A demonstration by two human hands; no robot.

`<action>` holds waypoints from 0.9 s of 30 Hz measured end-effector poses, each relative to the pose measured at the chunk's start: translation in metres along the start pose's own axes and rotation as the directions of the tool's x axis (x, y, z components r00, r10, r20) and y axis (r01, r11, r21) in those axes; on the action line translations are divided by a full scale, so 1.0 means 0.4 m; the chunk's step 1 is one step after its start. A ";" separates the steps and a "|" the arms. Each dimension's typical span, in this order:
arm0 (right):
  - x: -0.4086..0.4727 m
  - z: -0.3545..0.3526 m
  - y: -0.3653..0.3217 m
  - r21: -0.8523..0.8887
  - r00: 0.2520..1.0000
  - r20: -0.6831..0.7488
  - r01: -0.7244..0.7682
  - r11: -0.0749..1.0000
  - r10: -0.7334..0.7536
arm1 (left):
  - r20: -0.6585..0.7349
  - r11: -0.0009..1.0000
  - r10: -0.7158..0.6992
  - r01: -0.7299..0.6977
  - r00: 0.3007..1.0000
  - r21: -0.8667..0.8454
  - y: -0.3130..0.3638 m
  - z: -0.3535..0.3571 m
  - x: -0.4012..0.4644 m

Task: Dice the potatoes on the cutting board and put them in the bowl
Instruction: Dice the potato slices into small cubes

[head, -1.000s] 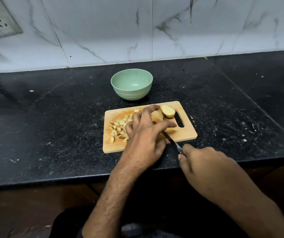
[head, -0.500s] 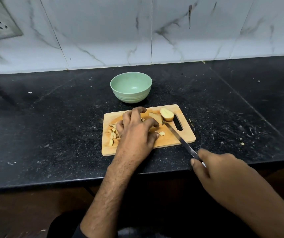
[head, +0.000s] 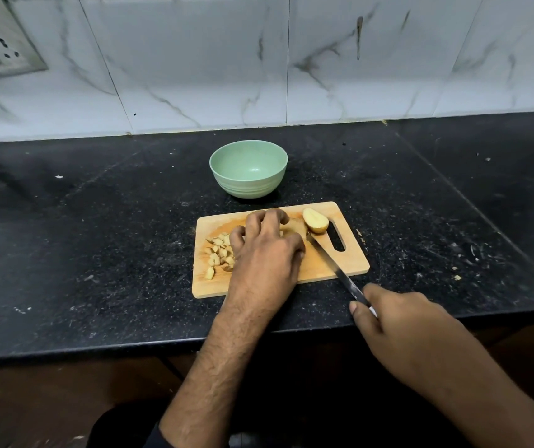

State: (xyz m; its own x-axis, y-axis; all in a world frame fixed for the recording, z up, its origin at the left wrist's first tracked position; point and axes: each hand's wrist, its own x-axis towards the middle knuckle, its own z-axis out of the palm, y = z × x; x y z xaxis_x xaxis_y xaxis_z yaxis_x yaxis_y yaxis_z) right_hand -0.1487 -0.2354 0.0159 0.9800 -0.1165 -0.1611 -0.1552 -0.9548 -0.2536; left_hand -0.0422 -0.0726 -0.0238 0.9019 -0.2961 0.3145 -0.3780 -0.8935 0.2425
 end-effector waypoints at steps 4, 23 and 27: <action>0.004 -0.001 -0.014 0.012 1.000 -0.010 0.026 1.000 -0.026 | -0.063 0.999 -0.046 0.047 0.997 0.004 -0.023 -0.007 -0.006; 0.025 -0.007 -0.005 0.057 0.999 -0.039 -0.001 0.998 0.004 | 0.050 0.993 -0.106 0.103 0.993 0.051 0.003 -0.010 0.074; 0.023 -0.003 0.004 0.075 0.999 -0.044 0.011 0.997 -0.007 | 0.056 0.989 -0.139 0.137 0.989 0.050 0.009 0.004 0.104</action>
State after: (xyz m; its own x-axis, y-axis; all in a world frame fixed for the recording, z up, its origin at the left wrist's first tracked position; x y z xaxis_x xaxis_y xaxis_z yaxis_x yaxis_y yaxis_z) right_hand -0.1399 -0.2383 0.0153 0.9857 -0.1215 -0.1168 -0.1537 -0.9326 -0.3264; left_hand -0.0056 -0.0886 -0.0114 0.9560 -0.1873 0.2257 -0.2404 -0.9413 0.2371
